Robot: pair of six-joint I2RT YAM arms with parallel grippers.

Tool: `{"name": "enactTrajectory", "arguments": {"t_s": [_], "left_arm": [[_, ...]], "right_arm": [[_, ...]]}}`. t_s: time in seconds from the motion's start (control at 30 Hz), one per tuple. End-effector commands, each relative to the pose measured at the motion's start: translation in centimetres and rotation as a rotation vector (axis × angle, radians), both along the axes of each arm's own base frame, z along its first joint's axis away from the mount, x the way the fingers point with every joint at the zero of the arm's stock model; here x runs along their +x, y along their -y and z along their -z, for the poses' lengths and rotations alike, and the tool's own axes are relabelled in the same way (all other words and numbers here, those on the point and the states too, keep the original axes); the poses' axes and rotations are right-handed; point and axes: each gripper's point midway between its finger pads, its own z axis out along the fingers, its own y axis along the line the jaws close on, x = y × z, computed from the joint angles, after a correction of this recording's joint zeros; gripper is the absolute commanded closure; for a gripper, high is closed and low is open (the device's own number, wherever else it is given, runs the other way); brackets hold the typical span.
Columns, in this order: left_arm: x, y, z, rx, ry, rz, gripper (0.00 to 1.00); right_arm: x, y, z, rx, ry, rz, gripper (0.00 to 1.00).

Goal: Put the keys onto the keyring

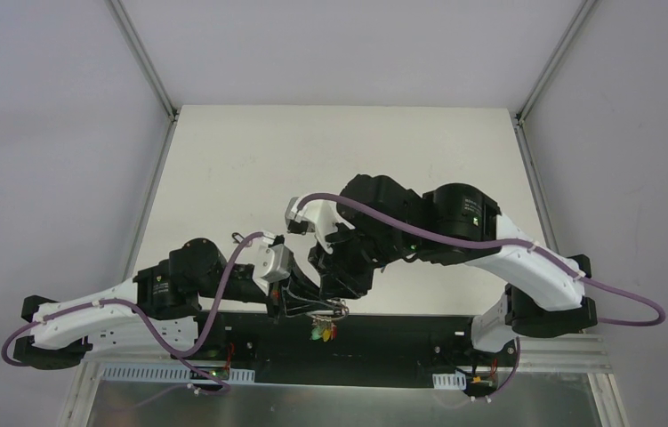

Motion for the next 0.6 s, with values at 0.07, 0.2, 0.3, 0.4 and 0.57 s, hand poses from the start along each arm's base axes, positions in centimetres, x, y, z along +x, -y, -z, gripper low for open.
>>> {"name": "enactTrajectory", "arguments": {"t_s": [0.07,0.2,0.3,0.4,0.57], "left_arm": [[0.5,0.0,-3.1,-0.112,-0.037,-0.043,1.0],[1.0,-0.2,-1.5,-0.064,-0.07,-0.076,1.0],[1.0,-0.4,-0.7,-0.033,-0.094,-0.085,1.0],[0.9,-0.6,0.1,0.01,-0.118,-0.087,1.0],[0.8,-0.7,1.1,0.052,-0.153,-0.095,1.0]], "right_arm": [[0.2,0.8,-3.0,0.14,0.049,0.043,0.61],[0.8,1.6,-4.7,0.206,0.058,0.118,0.48],[1.1,2.1,-4.8,0.2,0.056,0.145,0.47],[1.3,2.6,-4.3,0.177,0.056,0.172,0.46],[2.9,2.7,-3.0,0.135,0.074,0.284,0.47]]}}
